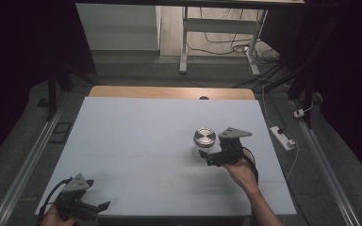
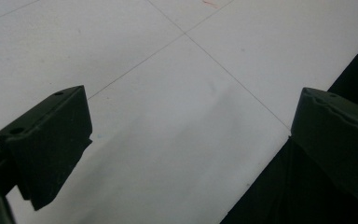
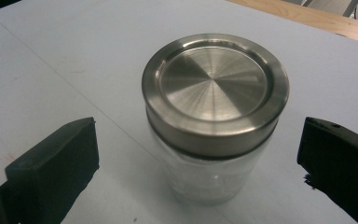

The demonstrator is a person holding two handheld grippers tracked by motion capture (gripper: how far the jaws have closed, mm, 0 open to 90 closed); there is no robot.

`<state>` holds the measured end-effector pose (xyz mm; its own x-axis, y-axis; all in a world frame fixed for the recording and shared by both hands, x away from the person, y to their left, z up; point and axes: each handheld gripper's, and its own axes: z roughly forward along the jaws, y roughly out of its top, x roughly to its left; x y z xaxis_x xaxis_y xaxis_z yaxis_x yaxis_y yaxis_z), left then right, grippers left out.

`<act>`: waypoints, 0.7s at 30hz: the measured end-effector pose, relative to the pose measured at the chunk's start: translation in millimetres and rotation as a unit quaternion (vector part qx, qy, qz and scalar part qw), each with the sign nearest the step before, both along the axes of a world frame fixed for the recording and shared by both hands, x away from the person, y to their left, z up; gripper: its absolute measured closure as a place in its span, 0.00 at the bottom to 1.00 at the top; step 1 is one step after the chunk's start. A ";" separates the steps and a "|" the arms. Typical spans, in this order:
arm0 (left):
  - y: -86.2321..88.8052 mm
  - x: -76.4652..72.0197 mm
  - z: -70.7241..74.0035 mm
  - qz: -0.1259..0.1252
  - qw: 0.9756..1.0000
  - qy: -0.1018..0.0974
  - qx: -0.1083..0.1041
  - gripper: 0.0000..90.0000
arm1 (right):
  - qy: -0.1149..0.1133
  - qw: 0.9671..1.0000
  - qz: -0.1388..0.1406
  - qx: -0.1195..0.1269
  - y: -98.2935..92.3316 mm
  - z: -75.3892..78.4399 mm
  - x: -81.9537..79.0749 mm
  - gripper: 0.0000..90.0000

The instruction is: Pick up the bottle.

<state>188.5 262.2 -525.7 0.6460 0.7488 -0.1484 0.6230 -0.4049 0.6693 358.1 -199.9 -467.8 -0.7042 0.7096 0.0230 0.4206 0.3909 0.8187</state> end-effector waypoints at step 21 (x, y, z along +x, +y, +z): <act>1.9 0.0 0.1 0.000 1.000 0.000 -0.008 0.00 | 0.008 1.000 -0.003 -0.011 21.6 -8.2 30.7 0.04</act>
<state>188.4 264.1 -525.7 0.6459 0.7464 -0.1603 0.6229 -0.3938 0.6759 388.8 -178.3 -476.0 -0.6992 0.7146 0.0192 0.4361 0.4051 0.8035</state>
